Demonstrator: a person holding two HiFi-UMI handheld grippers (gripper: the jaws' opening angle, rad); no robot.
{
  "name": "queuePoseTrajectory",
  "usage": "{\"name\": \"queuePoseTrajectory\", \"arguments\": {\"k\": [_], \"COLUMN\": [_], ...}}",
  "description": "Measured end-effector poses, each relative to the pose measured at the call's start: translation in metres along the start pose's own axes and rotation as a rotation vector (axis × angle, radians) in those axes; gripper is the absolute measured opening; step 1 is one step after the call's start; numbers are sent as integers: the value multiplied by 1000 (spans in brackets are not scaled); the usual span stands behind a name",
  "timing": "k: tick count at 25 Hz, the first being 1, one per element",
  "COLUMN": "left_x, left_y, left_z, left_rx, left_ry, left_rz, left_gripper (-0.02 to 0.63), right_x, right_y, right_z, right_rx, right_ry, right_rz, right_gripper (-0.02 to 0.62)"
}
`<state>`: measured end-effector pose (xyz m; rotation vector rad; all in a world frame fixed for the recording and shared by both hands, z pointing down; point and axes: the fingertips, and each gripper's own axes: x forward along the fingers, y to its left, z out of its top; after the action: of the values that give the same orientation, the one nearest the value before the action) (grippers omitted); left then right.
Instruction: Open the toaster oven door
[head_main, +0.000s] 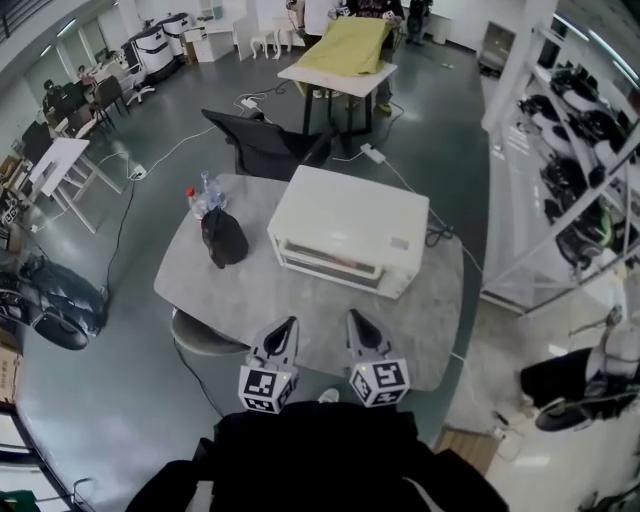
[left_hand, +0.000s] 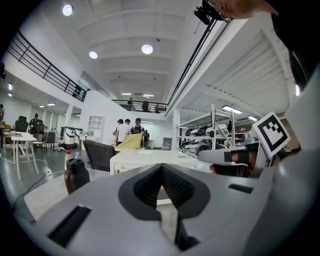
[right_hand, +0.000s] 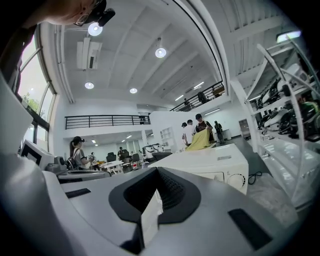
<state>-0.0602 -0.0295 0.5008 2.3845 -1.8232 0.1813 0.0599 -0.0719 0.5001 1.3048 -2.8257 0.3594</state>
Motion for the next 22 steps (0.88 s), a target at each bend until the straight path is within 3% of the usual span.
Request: {"name": "queuePoseTrajectory", "arguments": {"k": [8,22], "left_x": [38,109], "left_y": [9,58], "left_z": [-4,7], "left_rx": [-39,-13], "left_ry": [20,82], "left_rz": [-29,-82], "left_gripper": [3,3], "right_x": [21,75], "right_y": [-25,-60], "right_z": [-8,-1], "right_rx": [-4,34], "right_ry": [28,82], "right_rz": [-47,-259], "right_gripper": [3,3]}}
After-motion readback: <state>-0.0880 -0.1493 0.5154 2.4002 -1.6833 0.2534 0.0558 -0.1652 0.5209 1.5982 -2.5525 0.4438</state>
